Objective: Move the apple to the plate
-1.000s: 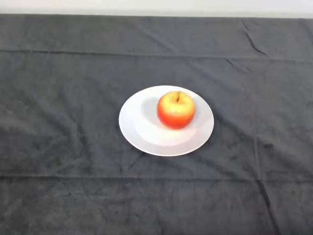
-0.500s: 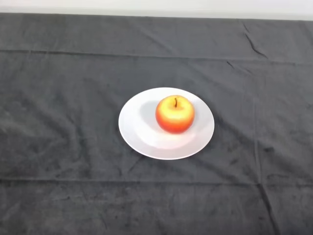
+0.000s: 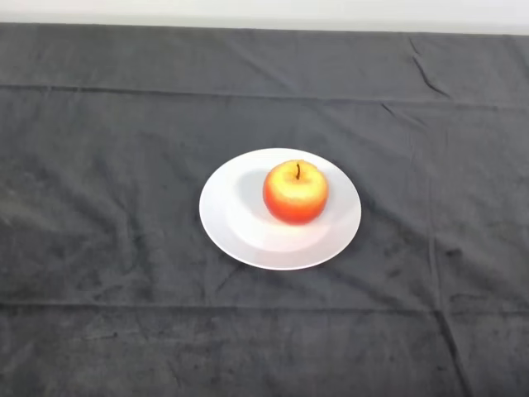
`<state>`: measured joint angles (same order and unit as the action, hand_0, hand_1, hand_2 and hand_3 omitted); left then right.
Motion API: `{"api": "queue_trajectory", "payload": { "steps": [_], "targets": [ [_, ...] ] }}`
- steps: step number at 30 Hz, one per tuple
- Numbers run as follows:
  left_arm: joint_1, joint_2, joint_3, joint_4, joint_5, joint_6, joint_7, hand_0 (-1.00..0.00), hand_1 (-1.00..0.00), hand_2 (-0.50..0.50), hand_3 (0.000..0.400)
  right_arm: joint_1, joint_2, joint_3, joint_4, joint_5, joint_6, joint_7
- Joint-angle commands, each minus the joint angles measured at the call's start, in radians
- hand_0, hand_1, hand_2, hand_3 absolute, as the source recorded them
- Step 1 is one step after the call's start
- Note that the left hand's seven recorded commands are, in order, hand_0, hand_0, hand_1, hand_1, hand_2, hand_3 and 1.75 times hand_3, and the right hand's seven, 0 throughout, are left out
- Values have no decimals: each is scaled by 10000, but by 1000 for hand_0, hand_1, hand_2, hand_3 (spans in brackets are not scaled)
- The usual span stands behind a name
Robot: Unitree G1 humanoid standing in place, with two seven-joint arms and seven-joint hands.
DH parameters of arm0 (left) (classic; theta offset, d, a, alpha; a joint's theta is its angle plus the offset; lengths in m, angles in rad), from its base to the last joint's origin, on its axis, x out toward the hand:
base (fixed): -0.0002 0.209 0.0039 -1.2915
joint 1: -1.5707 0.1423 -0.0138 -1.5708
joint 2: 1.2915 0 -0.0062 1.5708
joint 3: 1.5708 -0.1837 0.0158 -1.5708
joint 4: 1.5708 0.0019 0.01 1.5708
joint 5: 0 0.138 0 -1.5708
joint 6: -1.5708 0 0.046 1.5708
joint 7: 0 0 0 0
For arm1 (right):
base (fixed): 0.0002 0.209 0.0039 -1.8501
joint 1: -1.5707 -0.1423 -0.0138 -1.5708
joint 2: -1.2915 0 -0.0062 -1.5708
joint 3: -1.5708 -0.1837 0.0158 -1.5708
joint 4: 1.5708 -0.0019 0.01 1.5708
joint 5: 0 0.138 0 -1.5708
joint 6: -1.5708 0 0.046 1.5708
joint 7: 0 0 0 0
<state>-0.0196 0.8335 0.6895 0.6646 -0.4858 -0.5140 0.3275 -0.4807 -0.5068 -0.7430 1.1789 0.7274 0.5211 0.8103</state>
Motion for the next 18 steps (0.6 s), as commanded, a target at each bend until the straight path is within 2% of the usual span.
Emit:
{"api": "queue_trajectory", "payload": {
  "steps": [1,18],
  "targets": [
    [-140,217,435,-570,196,126,-117,0,0,0,0,-16,-75,-39,181,48,25,-5],
    [-217,-37,709,-928,518,274,-226,0,0,0,0,-13,-72,-39,173,45,23,-8]
  ]
}}
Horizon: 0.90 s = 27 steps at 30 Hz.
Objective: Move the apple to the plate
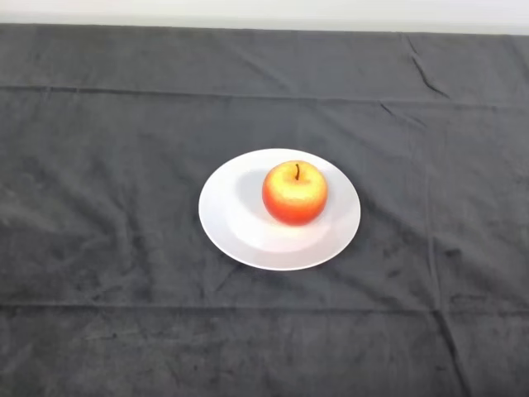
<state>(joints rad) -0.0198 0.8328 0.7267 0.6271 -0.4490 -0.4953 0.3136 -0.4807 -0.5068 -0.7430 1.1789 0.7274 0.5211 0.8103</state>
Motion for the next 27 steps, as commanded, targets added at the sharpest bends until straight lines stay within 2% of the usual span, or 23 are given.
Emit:
{"api": "queue_trajectory", "payload": {
  "steps": [1,27],
  "targets": [
    [-228,-42,347,-561,172,97,-96,0,0,0,0,-13,-71,-38,173,45,23,-8],
    [-498,-253,619,-510,555,208,-478,0,0,0,0,-9,-67,-38,160,45,23,-15]
  ]
}}
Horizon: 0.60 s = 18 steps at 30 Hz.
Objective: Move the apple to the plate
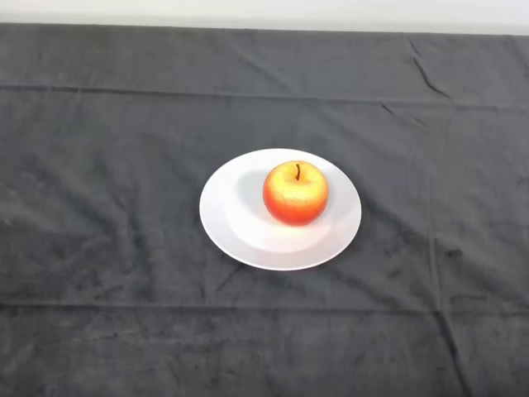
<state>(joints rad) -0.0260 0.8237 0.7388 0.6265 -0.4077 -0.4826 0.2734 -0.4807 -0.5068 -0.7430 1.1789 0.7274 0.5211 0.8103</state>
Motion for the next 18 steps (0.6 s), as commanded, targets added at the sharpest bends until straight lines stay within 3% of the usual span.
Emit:
{"api": "queue_trajectory", "payload": {
  "steps": [1,18],
  "targets": [
    [-444,-166,509,-500,152,84,-88,0,0,0,0,-9,-66,-38,160,45,23,-16],
    [-531,-258,700,-537,334,163,-237,0,0,0,0,-8,-65,-39,156,45,23,-18]
  ]
}}
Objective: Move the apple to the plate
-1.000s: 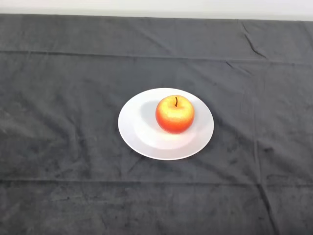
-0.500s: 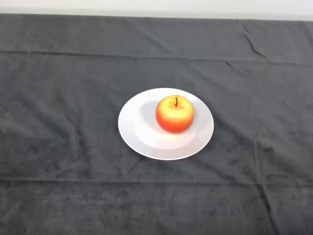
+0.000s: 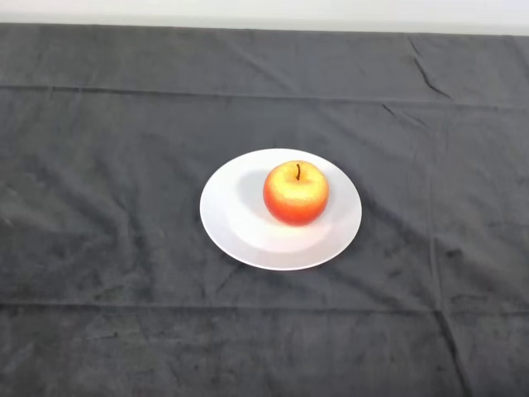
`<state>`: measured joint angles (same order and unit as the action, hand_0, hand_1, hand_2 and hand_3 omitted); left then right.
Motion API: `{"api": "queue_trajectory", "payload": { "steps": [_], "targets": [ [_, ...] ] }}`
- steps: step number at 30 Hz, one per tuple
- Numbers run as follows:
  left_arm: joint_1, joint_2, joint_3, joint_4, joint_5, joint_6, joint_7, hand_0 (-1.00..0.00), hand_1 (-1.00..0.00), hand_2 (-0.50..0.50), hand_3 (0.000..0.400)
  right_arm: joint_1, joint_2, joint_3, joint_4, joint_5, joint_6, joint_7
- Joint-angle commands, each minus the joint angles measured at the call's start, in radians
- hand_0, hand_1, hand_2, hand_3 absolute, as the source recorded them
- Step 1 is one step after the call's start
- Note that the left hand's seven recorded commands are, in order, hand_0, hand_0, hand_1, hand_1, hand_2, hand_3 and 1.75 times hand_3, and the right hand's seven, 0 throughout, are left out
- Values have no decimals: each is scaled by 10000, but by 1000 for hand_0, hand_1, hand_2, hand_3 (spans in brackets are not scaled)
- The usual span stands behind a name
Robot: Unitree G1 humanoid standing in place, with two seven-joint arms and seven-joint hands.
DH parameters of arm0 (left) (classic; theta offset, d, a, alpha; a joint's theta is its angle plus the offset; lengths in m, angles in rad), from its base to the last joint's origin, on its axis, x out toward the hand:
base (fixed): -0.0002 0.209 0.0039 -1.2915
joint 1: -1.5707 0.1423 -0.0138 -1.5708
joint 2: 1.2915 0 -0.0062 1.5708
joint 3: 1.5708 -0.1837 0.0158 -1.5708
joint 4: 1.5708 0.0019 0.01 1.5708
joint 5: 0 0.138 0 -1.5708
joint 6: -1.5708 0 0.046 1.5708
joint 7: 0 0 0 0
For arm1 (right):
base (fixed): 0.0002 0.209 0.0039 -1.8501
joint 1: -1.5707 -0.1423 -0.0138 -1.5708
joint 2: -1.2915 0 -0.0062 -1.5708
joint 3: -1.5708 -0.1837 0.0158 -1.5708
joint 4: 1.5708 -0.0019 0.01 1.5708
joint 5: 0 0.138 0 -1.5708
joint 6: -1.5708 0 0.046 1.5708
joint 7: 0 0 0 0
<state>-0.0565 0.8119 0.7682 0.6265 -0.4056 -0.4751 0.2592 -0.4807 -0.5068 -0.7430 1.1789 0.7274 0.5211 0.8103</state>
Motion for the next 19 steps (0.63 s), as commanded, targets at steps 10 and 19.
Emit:
{"api": "queue_trajectory", "payload": {
  "steps": [10,19],
  "targets": [
    [-248,-201,510,-623,399,155,-148,0,0,0,0,-7,-64,-39,154,46,24,-19],
    [-271,-261,585,-711,487,212,-168,0,0,0,0,-6,-63,-39,151,46,24,-20]
  ]
}}
